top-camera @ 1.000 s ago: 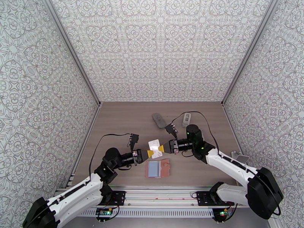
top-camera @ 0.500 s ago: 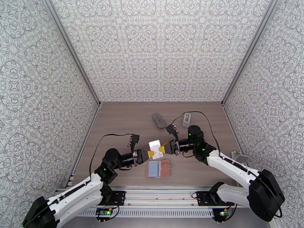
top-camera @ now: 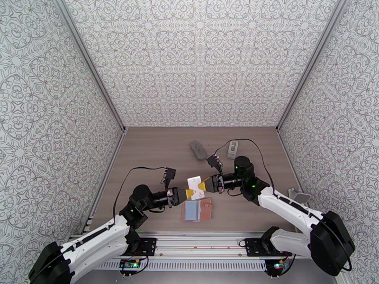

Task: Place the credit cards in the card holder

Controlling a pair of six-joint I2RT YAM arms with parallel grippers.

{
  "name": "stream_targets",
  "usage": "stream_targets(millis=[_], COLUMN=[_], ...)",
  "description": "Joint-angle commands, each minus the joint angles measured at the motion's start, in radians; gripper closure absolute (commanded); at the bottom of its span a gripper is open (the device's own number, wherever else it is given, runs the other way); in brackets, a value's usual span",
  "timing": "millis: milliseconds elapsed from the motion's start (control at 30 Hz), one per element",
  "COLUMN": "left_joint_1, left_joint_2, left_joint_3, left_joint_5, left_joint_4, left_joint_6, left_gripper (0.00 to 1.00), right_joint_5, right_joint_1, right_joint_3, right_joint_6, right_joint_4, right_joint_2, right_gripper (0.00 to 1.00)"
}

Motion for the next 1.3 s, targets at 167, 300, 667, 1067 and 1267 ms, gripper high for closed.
stream_targets(millis=[167, 300, 667, 1067, 1267], left_joint_1=[-0.002, 0.002, 0.014, 0.019, 0.021], left_joint_2=[-0.003, -0.011, -0.026, -0.008, 0.006], left_joint_3=[-0.028, -0.032, -0.037, -0.042, -0.04], left_joint_5=[0.021, 0.022, 0.024, 0.019, 0.016], left_joint_4=[0.0, 0.001, -0.006, 0.009, 0.017], left_joint_6=[-0.003, -0.006, -0.013, -0.022, -0.024], left_gripper=[1.0, 1.0, 1.0, 1.0, 0.96], right_joint_5=[-0.01, -0.002, -0.007, -0.019, -0.013], right_joint_1=[0.01, 0.01, 0.01, 0.01, 0.01], right_joint_3=[0.009, 0.013, 0.012, 0.009, 0.016], right_joint_6=[-0.059, -0.082, -0.084, -0.055, -0.055], right_joint_4=[-0.049, -0.079, -0.076, -0.035, -0.046], right_joint_2=[-0.03, -0.038, -0.037, -0.023, -0.018], right_gripper=[0.86, 0.85, 0.86, 0.93, 1.0])
